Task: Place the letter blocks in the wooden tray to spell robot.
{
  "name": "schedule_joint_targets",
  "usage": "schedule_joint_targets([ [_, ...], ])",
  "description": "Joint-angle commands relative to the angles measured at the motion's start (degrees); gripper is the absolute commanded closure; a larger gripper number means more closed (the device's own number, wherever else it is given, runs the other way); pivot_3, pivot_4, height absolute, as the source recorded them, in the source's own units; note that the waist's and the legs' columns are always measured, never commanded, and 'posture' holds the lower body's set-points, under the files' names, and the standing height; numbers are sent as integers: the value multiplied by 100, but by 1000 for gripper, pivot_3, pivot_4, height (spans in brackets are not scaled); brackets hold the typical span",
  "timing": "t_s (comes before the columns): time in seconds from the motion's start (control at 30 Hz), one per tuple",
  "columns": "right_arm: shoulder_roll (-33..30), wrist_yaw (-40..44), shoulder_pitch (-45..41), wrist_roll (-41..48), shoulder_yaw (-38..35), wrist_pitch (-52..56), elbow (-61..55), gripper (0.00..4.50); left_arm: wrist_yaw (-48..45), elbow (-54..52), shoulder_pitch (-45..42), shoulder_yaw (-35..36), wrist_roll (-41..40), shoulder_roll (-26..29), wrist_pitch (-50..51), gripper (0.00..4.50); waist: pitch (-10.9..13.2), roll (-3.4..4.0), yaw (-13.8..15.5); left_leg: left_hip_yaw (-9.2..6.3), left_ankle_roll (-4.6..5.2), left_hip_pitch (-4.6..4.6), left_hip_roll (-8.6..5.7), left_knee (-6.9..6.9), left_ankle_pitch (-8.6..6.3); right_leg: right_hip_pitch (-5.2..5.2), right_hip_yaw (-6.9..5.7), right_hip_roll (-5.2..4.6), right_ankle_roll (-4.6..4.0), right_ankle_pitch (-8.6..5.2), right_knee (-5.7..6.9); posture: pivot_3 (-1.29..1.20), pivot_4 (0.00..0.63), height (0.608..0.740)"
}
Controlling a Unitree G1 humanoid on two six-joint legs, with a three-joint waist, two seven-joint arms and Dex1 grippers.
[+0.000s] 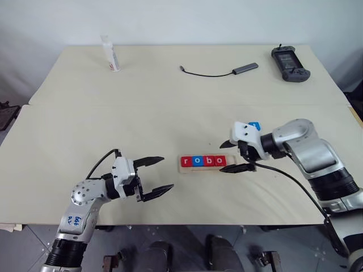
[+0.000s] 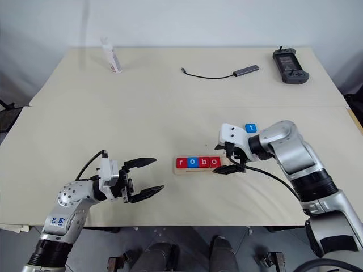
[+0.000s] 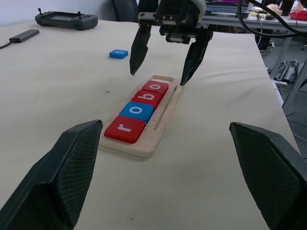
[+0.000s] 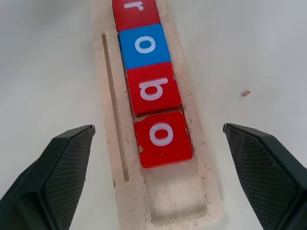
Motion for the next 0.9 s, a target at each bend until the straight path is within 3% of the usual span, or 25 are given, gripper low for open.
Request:
schedule_joint_targets([
  [0.03,-238,-269,359,294,-710,43,-334,10,-17,-136,-8,65,-27,6,-123,0,0,0,23,0,0,0,0,-1,0,0,0,0,0,0,0,0,150,740],
  [0.2,-164,-1084,1416,686,-2098,-226,-536,10,-73,-35,12,76,-42,17,-176,0,0,0,78,2,0,0,3,-1,-1,0,1,3,0,0,0,0,150,740],
  [0.3,24,-1584,2697,917,-3241,-389,-1008,10,-149,126,-61,72,-54,15,-208,0,-1,0,161,1,0,-1,2,-4,-1,0,-1,2,0,0,-1,0,150,740],
  [0.43,911,-2441,4068,1058,-4448,-1378,-1734,10,-187,440,-334,86,-58,-54,-200,0,-1,1,186,2,1,1,-1,-1,-1,5,-1,5,0,0,0,0,150,740],
  [0.57,1525,-3020,4937,1066,-4932,-1891,-2093,10,-249,609,-505,90,-60,-79,-174,0,-2,2,97,16,1,15,-2,0,1,8,16,5,4,2,7,0,150,740],
  [0.7,1851,-3385,5258,1056,-4974,-2302,-2132,10,-307,759,-677,87,-49,-104,-170,0,-3,4,41,18,-2,24,5,-2,2,9,20,13,3,2,13,0,150,740],
  [0.9,1545,-3600,4566,1195,-4524,-1915,-1964,10,-333,898,-865,69,-11,-156,-216,0,-3,4,-23,23,-4,28,4,0,4,7,28,12,3,1,17,0,150,740],
])
